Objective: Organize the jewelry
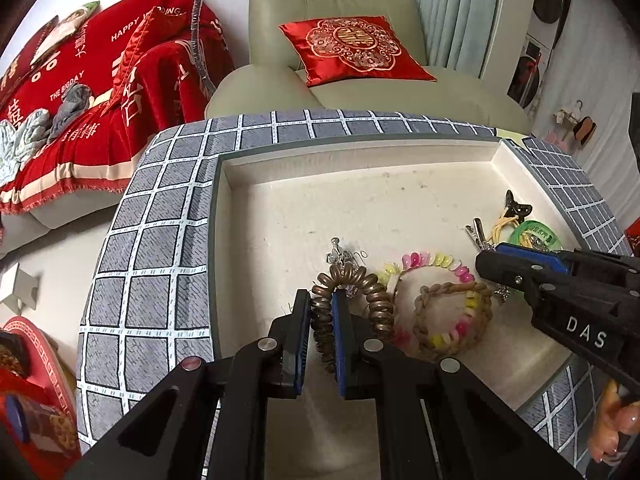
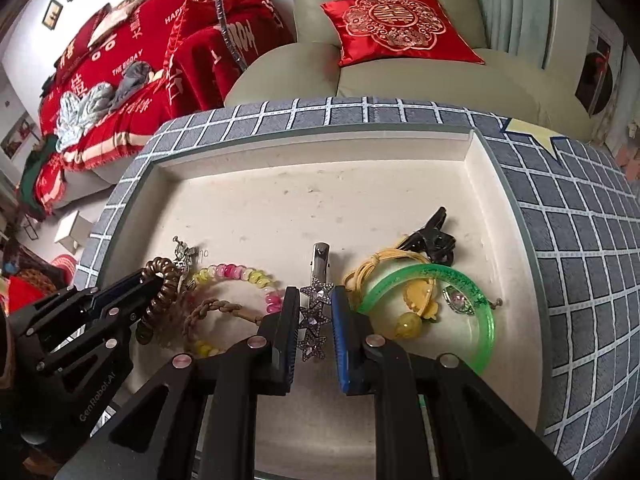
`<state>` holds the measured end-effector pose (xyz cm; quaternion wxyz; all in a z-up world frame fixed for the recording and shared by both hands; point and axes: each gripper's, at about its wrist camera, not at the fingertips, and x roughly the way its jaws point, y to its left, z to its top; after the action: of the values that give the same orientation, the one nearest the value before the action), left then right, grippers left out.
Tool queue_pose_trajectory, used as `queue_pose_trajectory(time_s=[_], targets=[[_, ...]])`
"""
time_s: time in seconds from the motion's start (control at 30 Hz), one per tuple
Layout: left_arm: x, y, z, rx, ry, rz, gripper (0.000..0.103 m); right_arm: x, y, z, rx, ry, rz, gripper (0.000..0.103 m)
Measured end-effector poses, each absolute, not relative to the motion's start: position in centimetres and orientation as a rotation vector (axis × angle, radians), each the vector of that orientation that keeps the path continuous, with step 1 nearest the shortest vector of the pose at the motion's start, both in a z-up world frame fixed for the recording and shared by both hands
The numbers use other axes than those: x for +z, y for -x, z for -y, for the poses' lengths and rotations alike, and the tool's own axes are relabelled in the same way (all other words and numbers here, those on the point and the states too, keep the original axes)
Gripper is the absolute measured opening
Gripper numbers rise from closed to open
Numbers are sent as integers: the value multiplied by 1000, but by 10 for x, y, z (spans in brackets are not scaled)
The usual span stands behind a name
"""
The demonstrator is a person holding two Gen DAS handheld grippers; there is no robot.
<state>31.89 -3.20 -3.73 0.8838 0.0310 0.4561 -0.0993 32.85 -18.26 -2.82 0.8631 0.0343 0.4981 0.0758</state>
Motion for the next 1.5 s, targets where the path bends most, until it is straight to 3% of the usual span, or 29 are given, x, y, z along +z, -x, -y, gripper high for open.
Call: queue_pose_trajectory(time_s=[0.33, 0.43, 0.5, 0.7, 1.5], targets=[[-38, -317, 35, -197, -90, -943, 27, -29, -328, 176, 148, -47, -1054, 23], [-38, -316, 35, -197, -91, -940, 27, -26, -327, 179, 146, -63, -1040, 31], [-36, -315, 36, -199, -88, -937, 27, -22, -325, 181, 148, -80, -1029, 45], [-30, -311, 39, -216, -98, -914, 27, -1, -317, 190, 162, -143, -974, 61], [-20, -308, 36, -223, -55, -911, 27, 14, -270, 227, 108, -264, -942, 65]])
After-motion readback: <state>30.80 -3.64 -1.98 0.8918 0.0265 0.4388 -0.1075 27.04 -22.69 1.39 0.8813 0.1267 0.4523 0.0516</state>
